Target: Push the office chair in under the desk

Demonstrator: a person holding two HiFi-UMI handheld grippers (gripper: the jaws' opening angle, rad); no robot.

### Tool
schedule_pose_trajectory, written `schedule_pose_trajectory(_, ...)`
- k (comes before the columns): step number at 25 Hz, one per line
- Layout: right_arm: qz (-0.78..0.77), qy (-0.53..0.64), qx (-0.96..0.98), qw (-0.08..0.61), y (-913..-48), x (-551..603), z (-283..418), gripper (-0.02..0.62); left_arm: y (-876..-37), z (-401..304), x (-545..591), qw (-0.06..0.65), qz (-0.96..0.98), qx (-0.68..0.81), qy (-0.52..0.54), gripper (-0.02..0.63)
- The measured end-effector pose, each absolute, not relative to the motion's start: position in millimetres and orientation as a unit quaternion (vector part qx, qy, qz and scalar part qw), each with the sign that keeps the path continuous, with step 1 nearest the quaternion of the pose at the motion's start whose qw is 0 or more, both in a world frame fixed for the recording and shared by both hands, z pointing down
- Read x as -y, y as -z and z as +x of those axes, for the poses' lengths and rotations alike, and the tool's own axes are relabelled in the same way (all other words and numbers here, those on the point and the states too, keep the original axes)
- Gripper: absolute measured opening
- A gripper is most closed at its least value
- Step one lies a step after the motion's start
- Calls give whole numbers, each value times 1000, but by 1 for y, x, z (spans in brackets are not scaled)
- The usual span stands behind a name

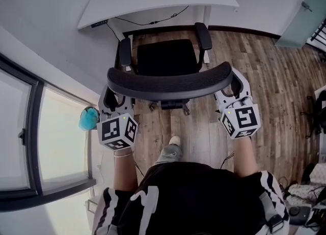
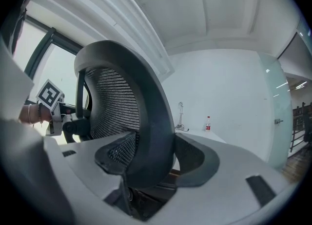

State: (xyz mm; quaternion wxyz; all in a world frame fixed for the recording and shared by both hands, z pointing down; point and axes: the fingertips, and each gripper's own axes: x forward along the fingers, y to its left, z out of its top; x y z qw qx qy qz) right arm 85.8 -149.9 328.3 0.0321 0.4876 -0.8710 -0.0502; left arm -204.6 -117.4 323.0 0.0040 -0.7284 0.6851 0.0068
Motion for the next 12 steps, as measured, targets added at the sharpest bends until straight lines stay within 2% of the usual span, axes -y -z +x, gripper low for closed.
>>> schedule_pose_trajectory(12, 502, 41, 863, 37, -329, 180, 50, 247, -322, -240, 160, -3, -747, -665, 5, 242)
